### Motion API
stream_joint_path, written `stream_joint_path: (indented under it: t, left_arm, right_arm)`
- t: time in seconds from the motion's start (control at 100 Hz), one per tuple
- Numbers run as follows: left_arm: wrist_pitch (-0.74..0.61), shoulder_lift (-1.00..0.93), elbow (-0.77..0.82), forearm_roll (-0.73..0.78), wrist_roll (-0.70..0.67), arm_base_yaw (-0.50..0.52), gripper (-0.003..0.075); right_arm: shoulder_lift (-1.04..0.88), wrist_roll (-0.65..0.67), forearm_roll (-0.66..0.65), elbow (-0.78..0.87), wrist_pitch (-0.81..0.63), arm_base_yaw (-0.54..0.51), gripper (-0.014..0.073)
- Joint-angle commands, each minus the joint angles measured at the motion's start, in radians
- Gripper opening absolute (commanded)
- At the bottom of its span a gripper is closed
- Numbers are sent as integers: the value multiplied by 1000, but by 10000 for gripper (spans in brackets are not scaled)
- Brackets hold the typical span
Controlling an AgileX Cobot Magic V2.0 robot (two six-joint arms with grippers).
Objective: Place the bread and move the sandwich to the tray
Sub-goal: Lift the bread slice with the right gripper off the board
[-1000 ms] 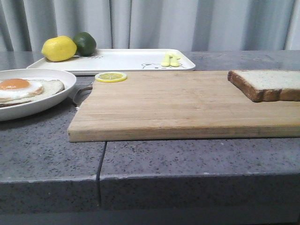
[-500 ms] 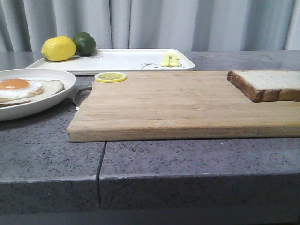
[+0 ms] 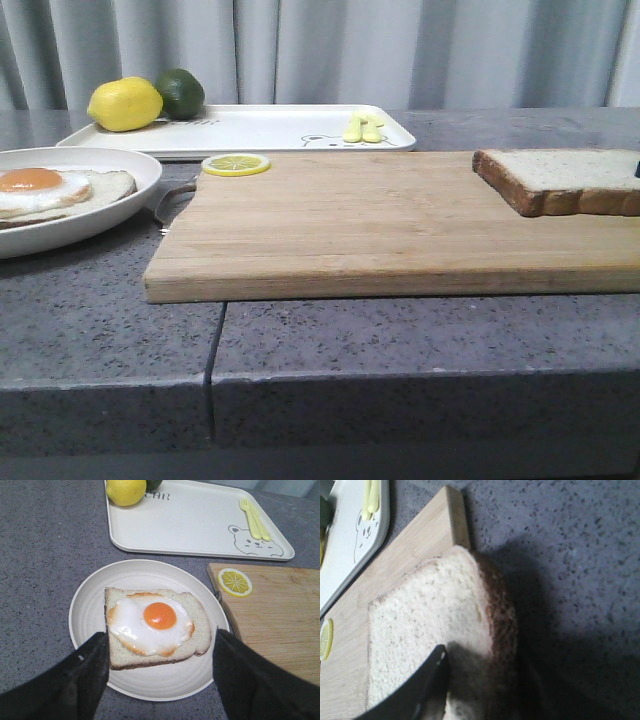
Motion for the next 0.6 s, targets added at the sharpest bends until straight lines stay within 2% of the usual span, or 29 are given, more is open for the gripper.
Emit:
stream_joint_path:
  t: [0.0, 0.12, 0.19, 0.39, 0.59]
  left_arm:
    - [-61, 5, -36, -24, -6, 3, 421]
    - [-61, 5, -36, -24, -6, 3, 421]
    - [-61, 5, -36, -24, -6, 3, 421]
    - [-61, 5, -36, -24, -6, 3, 421]
    - [-61, 5, -36, -24, -6, 3, 421]
  right_arm:
    - [-20, -10, 11, -18, 9, 0, 146]
    - [-21, -10, 11, -18, 1, 0, -13]
    - [-23, -10, 11, -19, 1, 0, -69]
    - [-95, 1, 12, -53, 17, 0, -57]
    - [-221, 113, 13, -152, 68, 10, -57]
